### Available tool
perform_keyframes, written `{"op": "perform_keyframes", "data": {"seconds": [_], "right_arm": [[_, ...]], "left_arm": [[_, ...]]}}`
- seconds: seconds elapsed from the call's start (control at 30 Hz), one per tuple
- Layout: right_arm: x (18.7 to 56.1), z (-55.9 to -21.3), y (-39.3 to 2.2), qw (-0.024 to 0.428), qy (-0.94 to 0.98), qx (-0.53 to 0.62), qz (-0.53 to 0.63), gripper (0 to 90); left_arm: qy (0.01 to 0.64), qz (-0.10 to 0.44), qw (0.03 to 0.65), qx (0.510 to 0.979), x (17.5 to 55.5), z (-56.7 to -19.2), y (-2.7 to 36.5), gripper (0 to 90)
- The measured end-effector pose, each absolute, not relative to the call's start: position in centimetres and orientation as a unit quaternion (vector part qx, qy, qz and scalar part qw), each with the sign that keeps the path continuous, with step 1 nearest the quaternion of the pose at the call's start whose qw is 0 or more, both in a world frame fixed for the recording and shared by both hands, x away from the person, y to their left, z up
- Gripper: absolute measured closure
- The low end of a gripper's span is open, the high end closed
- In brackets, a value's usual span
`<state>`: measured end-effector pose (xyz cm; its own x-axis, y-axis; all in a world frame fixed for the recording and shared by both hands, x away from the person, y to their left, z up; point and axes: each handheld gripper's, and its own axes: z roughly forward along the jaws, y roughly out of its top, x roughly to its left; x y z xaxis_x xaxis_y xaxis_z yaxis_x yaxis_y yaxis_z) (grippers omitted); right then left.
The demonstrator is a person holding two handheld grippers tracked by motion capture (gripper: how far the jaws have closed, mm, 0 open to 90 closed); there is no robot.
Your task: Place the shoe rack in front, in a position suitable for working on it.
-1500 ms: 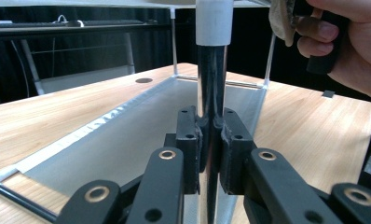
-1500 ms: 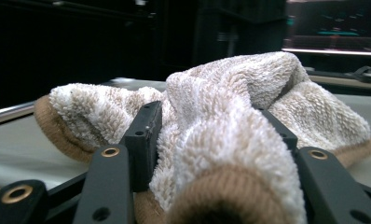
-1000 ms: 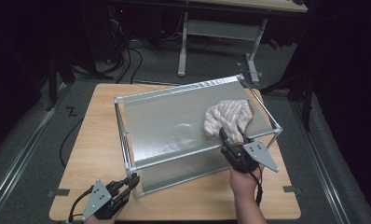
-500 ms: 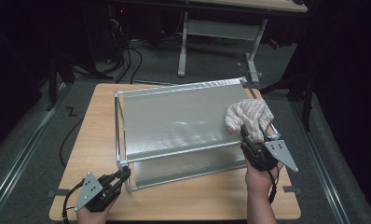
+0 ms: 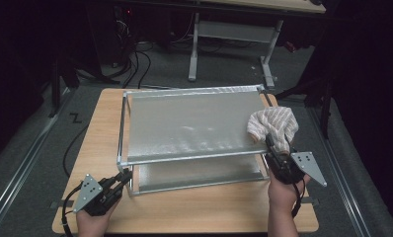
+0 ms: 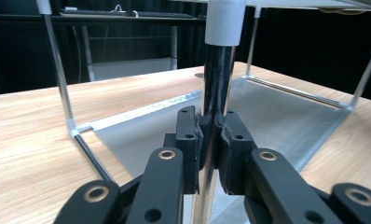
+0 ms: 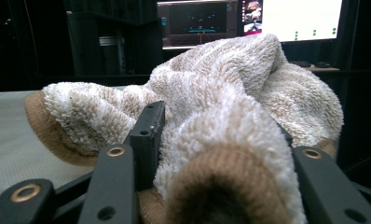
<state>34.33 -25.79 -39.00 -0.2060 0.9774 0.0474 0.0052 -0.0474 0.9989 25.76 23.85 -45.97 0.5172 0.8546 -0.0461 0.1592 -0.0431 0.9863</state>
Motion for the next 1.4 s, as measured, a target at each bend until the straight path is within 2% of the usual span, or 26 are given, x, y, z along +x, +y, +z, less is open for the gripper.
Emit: {"op": "perform_keyframes", "data": {"seconds": [0.43, 0.6, 0.93, 1.03, 1.2, 1.4], "right_arm": [[33.4, -38.9, -24.7, 0.428, 0.547, 0.448, 0.563, 56.5], [33.3, -38.9, -24.1, 0.434, 0.550, 0.443, 0.560, 56.2], [34.2, -38.9, -23.2, 0.427, 0.555, 0.439, 0.563, 56.1], [34.5, -38.9, -22.8, 0.426, 0.557, 0.438, 0.563, 56.0], [34.9, -38.9, -22.5, 0.424, 0.557, 0.437, 0.565, 56.0], [35.1, -38.9, -22.2, 0.421, 0.557, 0.439, 0.565, 56.0]], "left_arm": [[0.415, 0.296, 0.579, 0.636, 27.6, -46.1, 25.1, 78.0], [0.438, 0.295, 0.573, 0.626, 27.4, -46.2, 25.8, 65.1], [0.436, 0.323, 0.536, 0.646, 25.6, -46.3, 25.6, 61.8], [0.443, 0.337, 0.522, 0.647, 25.3, -46.3, 25.9, 64.4], [0.447, 0.345, 0.522, 0.640, 24.6, -46.3, 26.6, 78.3], [0.443, 0.337, 0.525, 0.644, 24.6, -46.3, 26.5, 82.4]]}}
